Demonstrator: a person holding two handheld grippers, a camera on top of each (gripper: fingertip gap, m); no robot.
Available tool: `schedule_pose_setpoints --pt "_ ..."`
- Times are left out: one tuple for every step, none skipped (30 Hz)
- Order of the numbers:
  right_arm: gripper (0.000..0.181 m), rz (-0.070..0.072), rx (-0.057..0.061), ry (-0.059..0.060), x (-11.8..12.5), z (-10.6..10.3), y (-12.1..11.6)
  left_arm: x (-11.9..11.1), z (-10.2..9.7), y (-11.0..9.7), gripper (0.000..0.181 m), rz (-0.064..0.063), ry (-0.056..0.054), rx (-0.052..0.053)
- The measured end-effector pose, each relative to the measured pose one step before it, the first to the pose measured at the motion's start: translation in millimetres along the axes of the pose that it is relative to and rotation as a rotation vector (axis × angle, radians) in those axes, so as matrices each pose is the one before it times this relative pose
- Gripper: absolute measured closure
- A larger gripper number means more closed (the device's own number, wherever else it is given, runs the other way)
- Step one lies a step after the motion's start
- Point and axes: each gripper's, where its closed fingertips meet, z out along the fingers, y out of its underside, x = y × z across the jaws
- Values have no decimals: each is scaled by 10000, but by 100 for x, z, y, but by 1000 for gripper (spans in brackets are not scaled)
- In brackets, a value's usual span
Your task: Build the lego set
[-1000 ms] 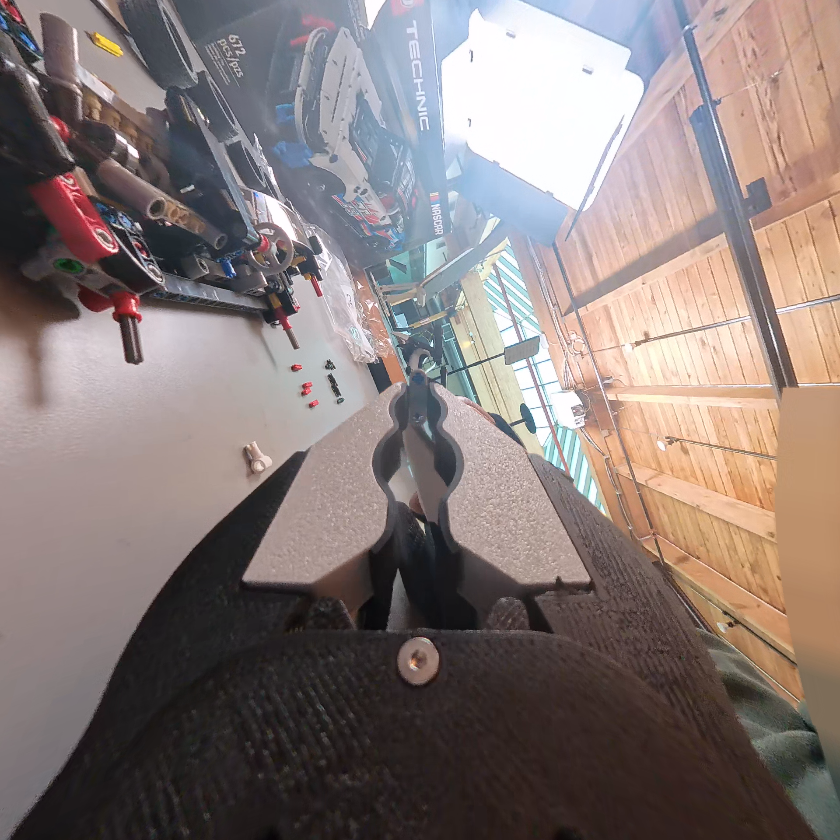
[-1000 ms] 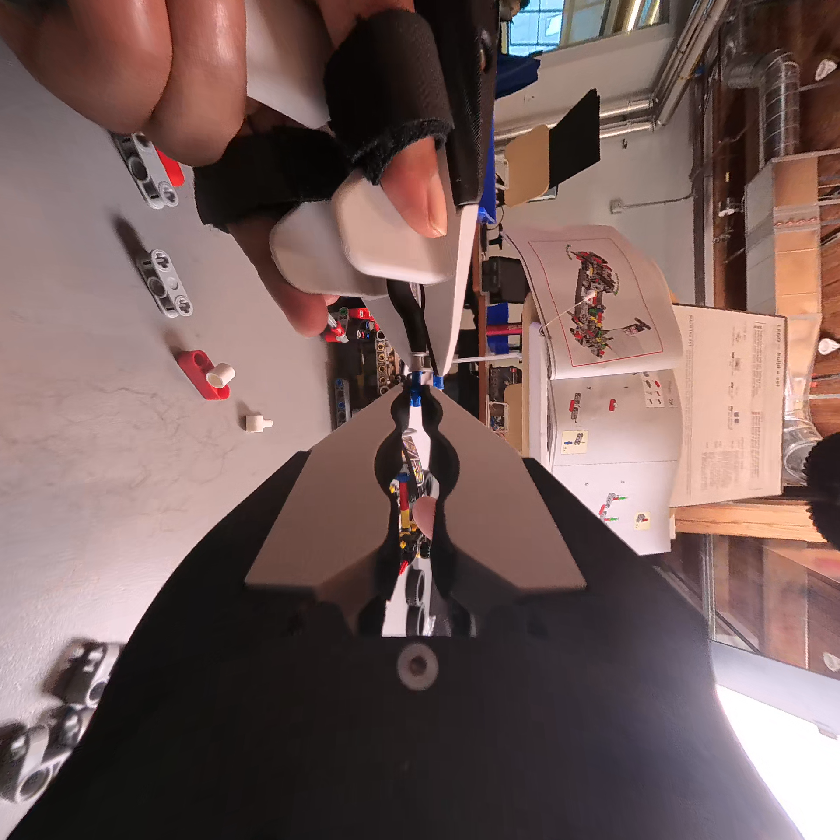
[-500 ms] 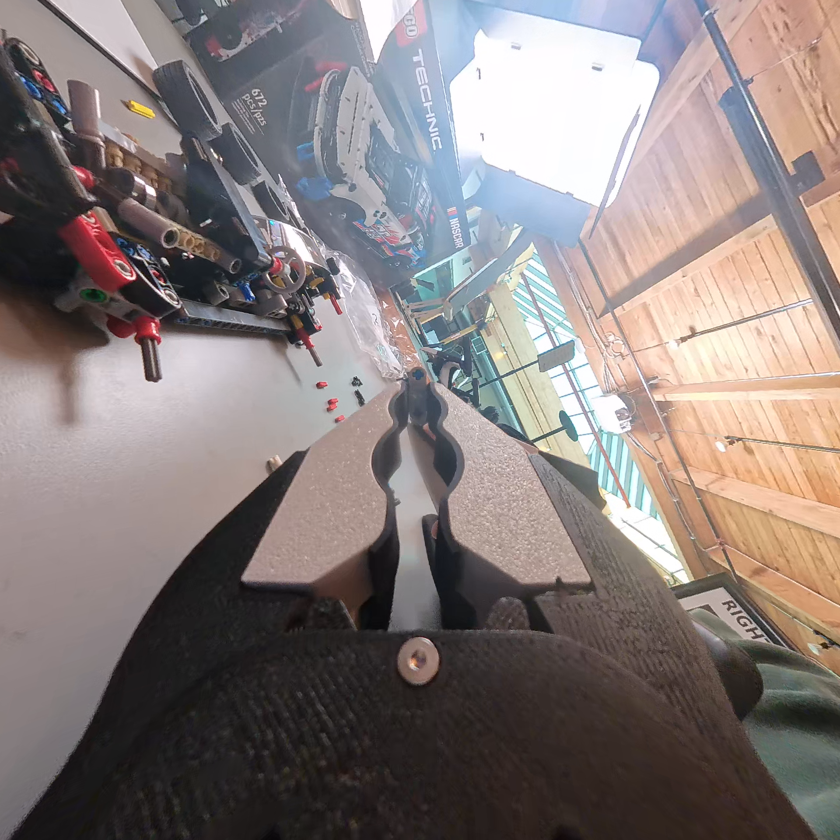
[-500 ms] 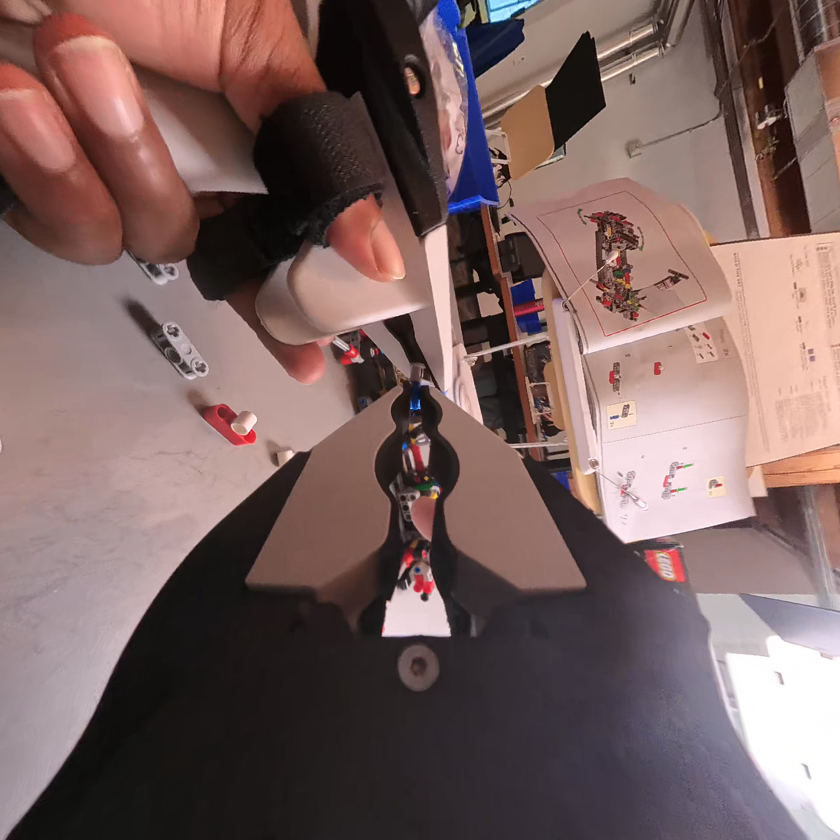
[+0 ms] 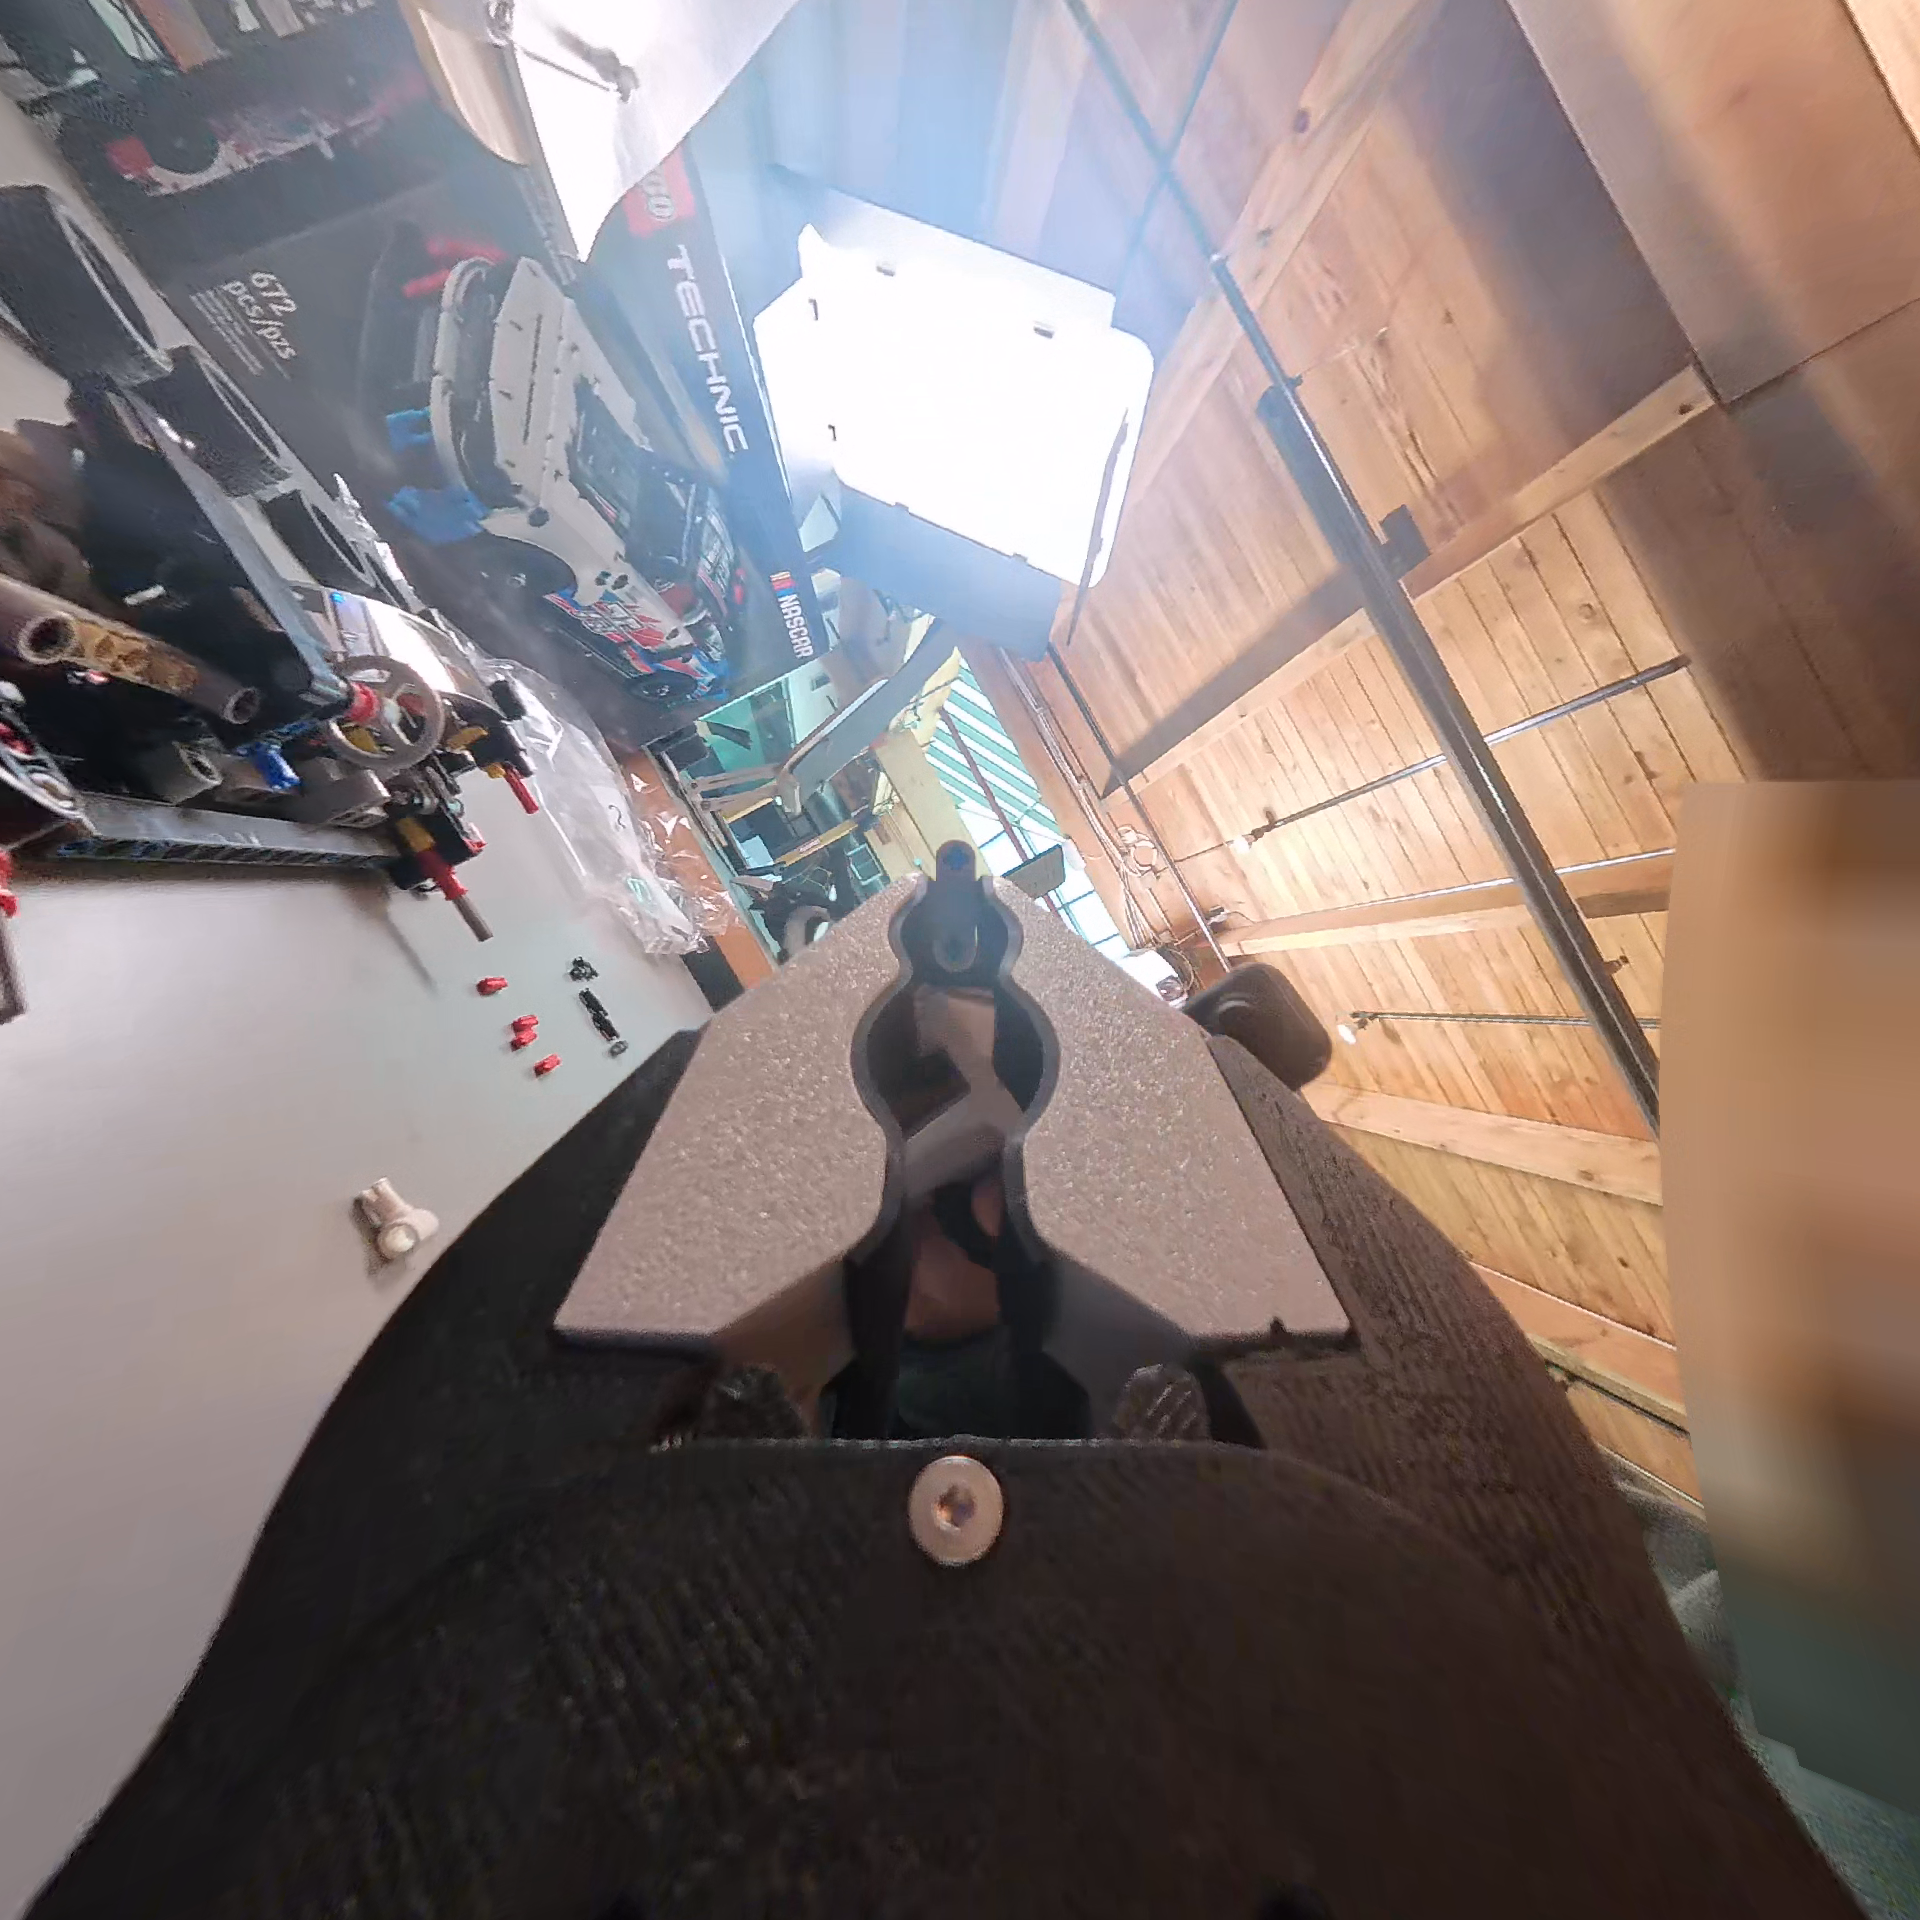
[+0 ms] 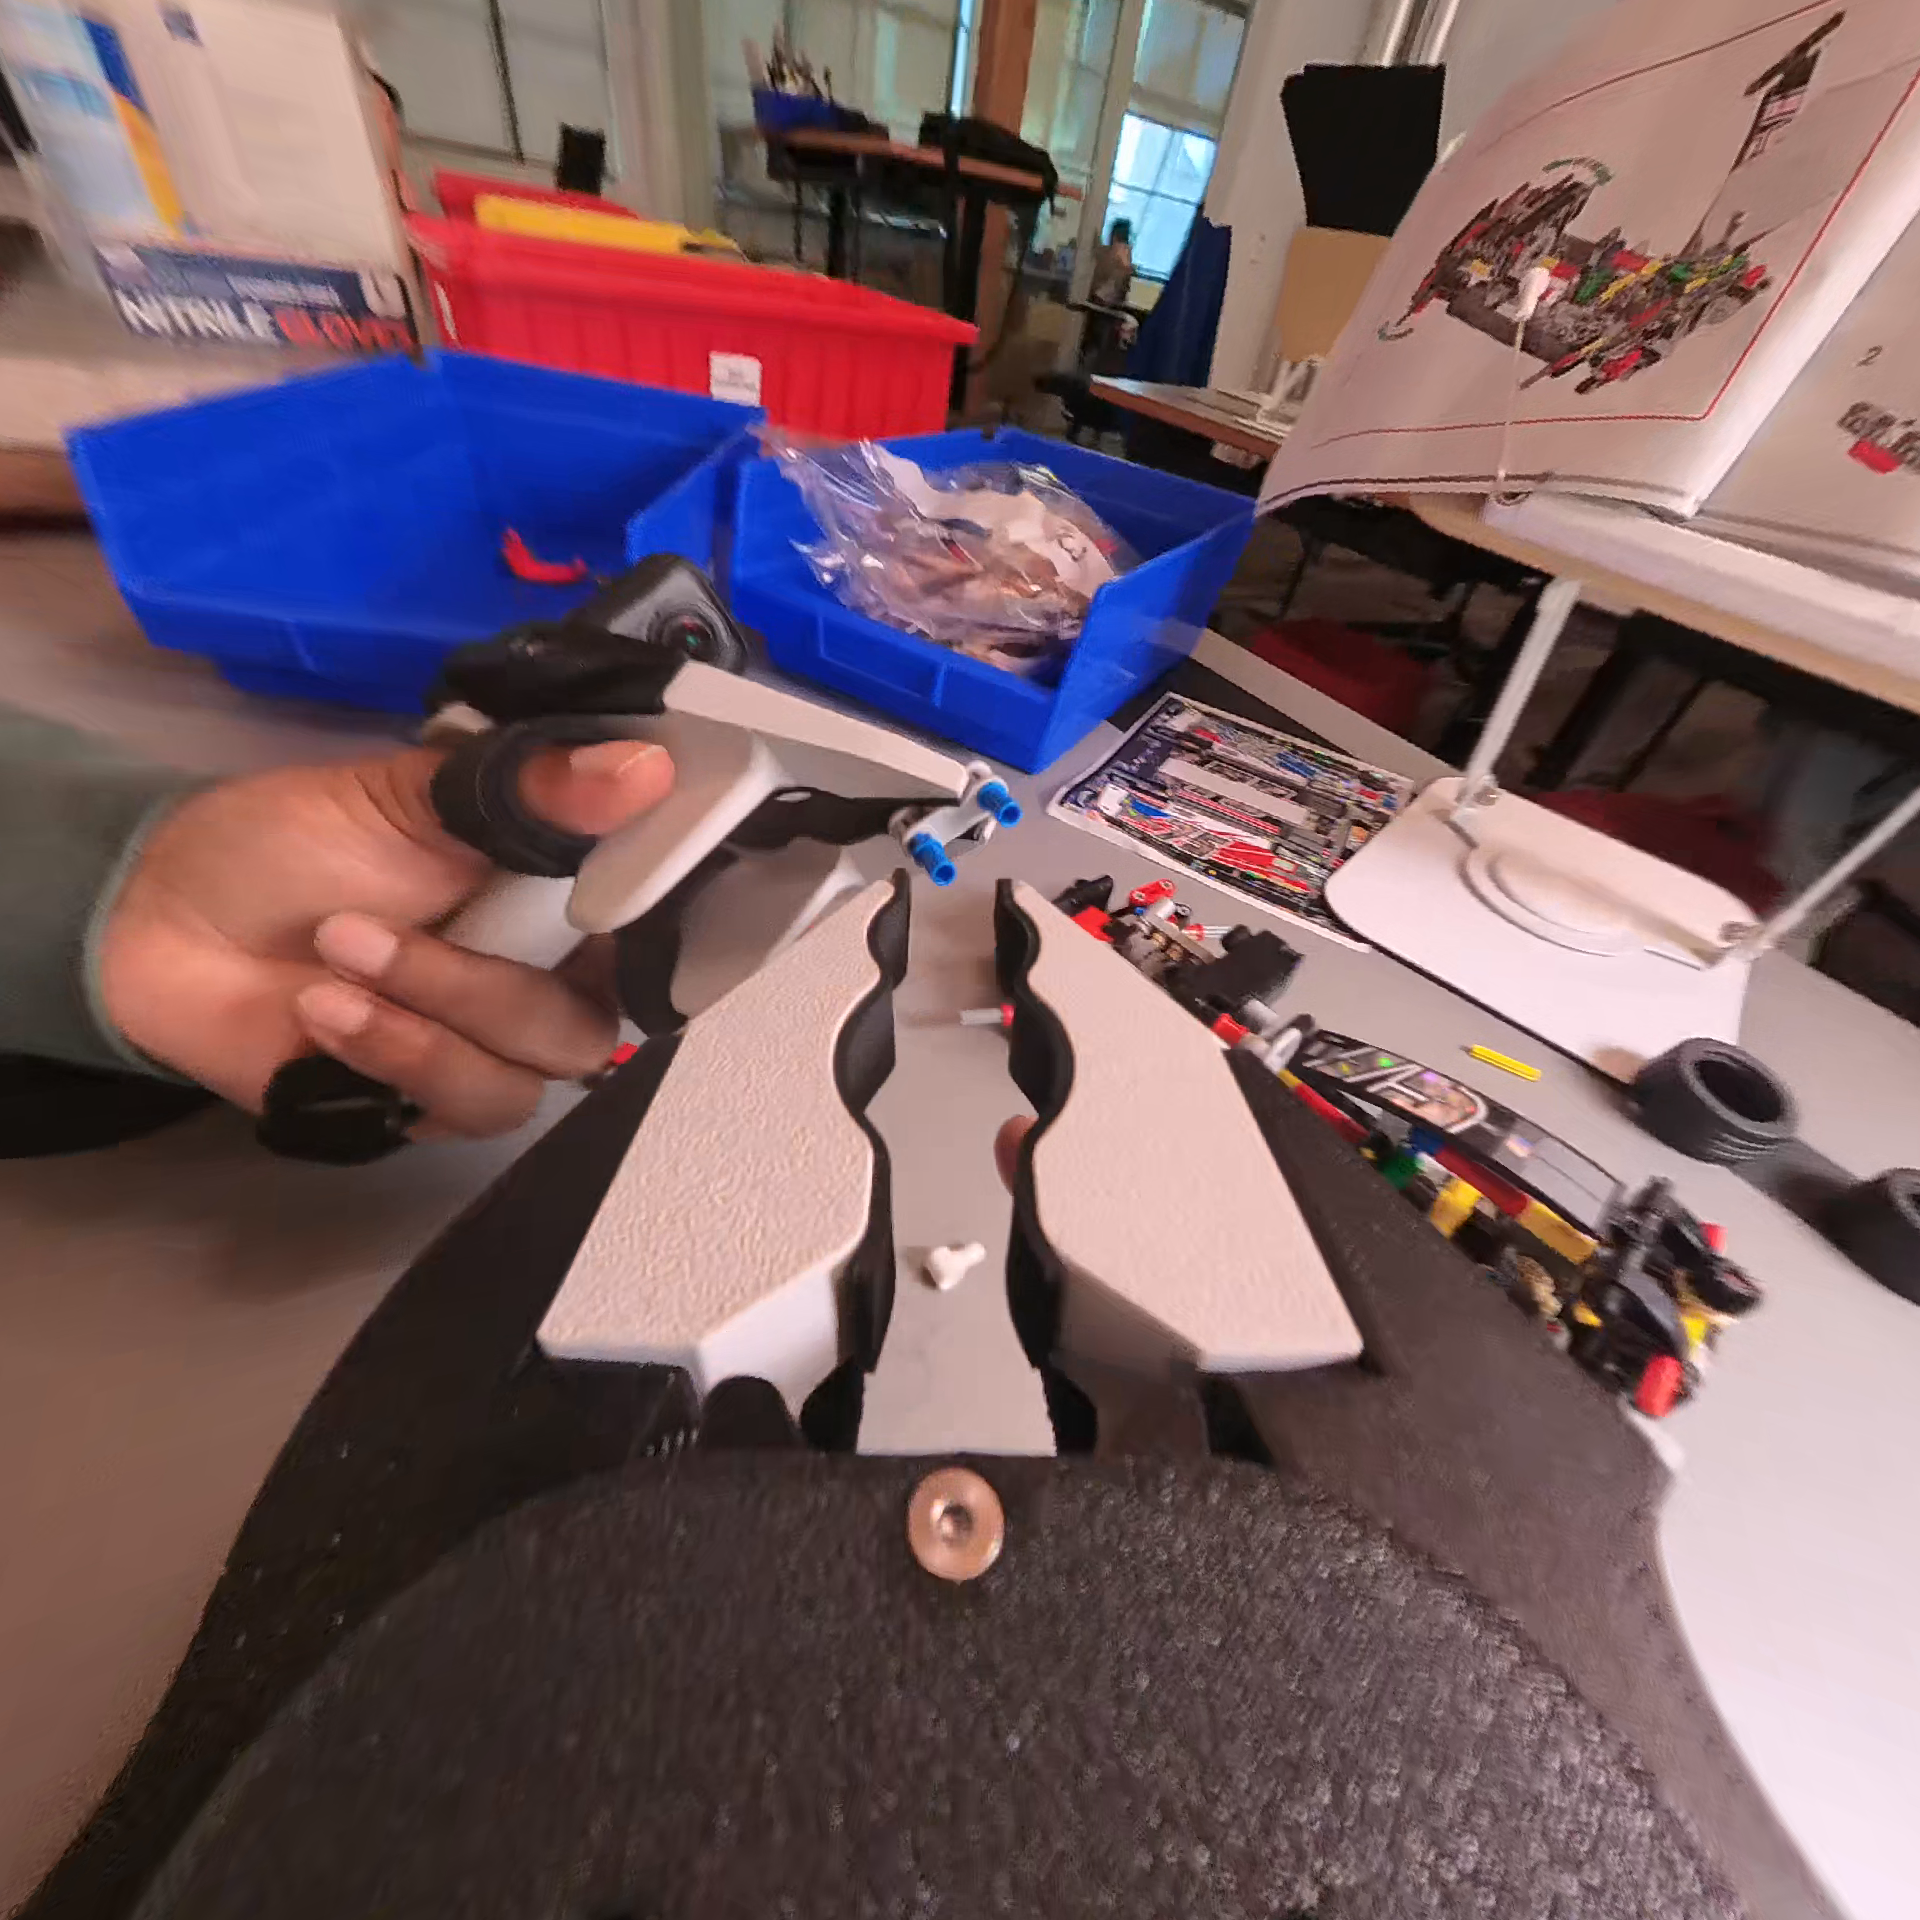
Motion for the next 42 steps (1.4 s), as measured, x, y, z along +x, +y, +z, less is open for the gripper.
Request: schedule_pose_setpoints --pt "168 294 118 -294 -182 -85 -210 130 59 96 177 -23 90 -23" --pt "169 283 70 -168 -75 -48 -143 50 51 124 176 16 36 -40" --pt "172 205 84 -153 -109 -37 -129 48 58 109 176 23 39 -29" --pt "175 132 30 -199 -222 -6 -53 73 39 40 176 -3 55 11" --pt "176 91 0 -82 -28 -17 -13 76 22 25 176 -38 71 -1" --pt "176 57 11 -198 -107 -88 -99 124 23 63 176 -66 122 -64" --pt "176 25 31 -317 -197 -154 -167 221 40 127 176 -78 169 -132" --pt "177 -39 -25 -425 -273 -200 -129 247 64 232 177 -40 160 -218" --pt "178 -125 -155 -521 -314 -279 -18 220 99 360 177 22 133 -353" --pt "178 -145 -245 -598 -353 -399 69 201 130 516 177 65 121 -505" --pt "178 -81 -278 -662 -405 -503 124 183 154 640 177 76 110 -621" --pt "178 7 -382 -722 -533 -555 312 157 185 762 176 92 80 -708" --pt "178 4 -364 -672 -567 -598 384 109 233 867 175 125 33 -756" --pt "178 -30 -214 -522 -513 -547 287 86 257 846 174 181 1 -696" --pt "178 -9 -149 -484 -567 -457 298 90 261 781 174 233 -19 -600" --pt "178 44 -215 -472 -619 -366 420 43 279 809 174 230 -71 -580" --pt "178 34 -235 -387 -515 -309 473 -3 289 832 173 214 -95 -571" --pt "178 37 -153 -307 -400 -274 362 38 285 810 172 188 -62 -532" --pt "178 107 -117 -335 -441 -235 302 65 301 730 171 138 -25 -454" --pt "178 113 -202 -311 -404 -135 387 29 306 599 171 72 -17 -343" --pt "178 15 -213 -178 -275 -26 376 -8 295 467 170 6 -10 -252" --pt "178 -25 -216 -193 -348 35 364 -27 254 435 169 -45 9 -224" --pt "178 -18 -189 -236 -450 87 271 -73 198 392 166 -76 -3 -204" --pt "178 -39 -137 -179 -384 86 176 -116 133 286 164 -87 -20 -141" --pt "178 -52 -111 -109 -278 92 134 -52 56 189 161 -97 20 -83" --pt "178 -48 -103 -67 -196 105 124 15 20 115 161 -103 62 -54" --pt "178 -22 -96 -82 -194 124 110 43 17 71 161 -77 67 -36" --pt "178 5 -114 -139 -256 153 150 60 28 79 161 -38 50 -39" --pt "178 -9 -115 -132 -246 186 157 44 47 106 161 -10 24 -66" --pt "178 -17 -120 -75 -136 182 180 61 68 160 162 14 25 -96" --pt "179 9 -140 -59 -91 174 194 76 89 217 163 19 25 -130" --pt "179 13 -87 -54 -71 140 131 51 93 292 164 30 2 -170" --pt "179 10 -18 -92 -133 88 47 18 109 288 168 60 -25 -171" --pt "179 32 -48 -121 -181 64 77 -50 76 142 174 97 -78 -70" --pt "179 -5 -35 42 48 -2 63 -71 4 -64 175 103 -103 52" --pt "179 -23 78 125 182 -104 -85 -56 -80 -242 176 39 -72 160" --pt "179 -17 187 237 374 -215 -245 -86 -181 -459 176 -40 -41 323" --pt "178 -67 284 390 594 -327 -404 -137 -266 -678 176 -124 -36 467" --pt "177 -145 309 588 858 -325 -466 -211 -350 -825 176 -172 -58 556" --pt "175 -193 256 755 1045 -243 -424 -263 -421 -930 177 -151 -96 613" --pt "167 -241 185 586 688 -82 -378 -224 -449 -958 177 -128 -86 627" --pt "158 -201 275 546 568 31 -586 -155 -412 -921 177 -157 -41 619"
